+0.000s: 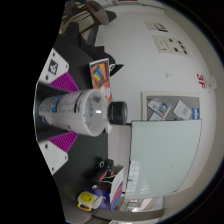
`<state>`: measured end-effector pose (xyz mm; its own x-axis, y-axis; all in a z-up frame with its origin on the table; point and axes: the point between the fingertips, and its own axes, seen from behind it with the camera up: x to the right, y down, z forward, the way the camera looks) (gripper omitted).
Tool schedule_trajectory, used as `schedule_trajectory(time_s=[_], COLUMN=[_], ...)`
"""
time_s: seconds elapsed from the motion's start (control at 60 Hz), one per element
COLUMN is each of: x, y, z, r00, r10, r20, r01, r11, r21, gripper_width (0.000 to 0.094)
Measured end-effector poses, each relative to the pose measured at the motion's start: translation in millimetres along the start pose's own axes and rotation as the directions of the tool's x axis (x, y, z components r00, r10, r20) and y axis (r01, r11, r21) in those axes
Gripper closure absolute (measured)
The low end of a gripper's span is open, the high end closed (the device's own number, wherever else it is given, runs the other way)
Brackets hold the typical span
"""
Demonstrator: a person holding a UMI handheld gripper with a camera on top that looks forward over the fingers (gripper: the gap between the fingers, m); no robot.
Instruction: Pour water
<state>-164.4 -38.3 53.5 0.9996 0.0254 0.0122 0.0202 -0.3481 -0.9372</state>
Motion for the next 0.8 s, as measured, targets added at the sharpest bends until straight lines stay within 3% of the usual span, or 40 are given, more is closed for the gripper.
schedule_trajectory(time_s=[0.25,0.467,0.567,0.65,0.8], x=[-5.6,-8.2,-6.0,5.9,53.1], y=[-4.4,-18.4,-60.8,-114.0,-203.5], z=[2.7,-4.8,-21.1,-40.5,-66.6], r00=[0.999,0.994,0.968,0.891,0.613], r10=[0.01,0.028,0.152,0.296,0.525], r20=[0.041,0.108,0.201,0.344,0.59], r01=[-0.012,-0.036,-0.175,-0.352,-0.665], r11=[0.998,0.997,0.979,0.93,0.746], r21=[0.057,0.067,0.101,0.11,0.027], gripper_width=[0.0521,0.0552,0.055,0.055,0.055])
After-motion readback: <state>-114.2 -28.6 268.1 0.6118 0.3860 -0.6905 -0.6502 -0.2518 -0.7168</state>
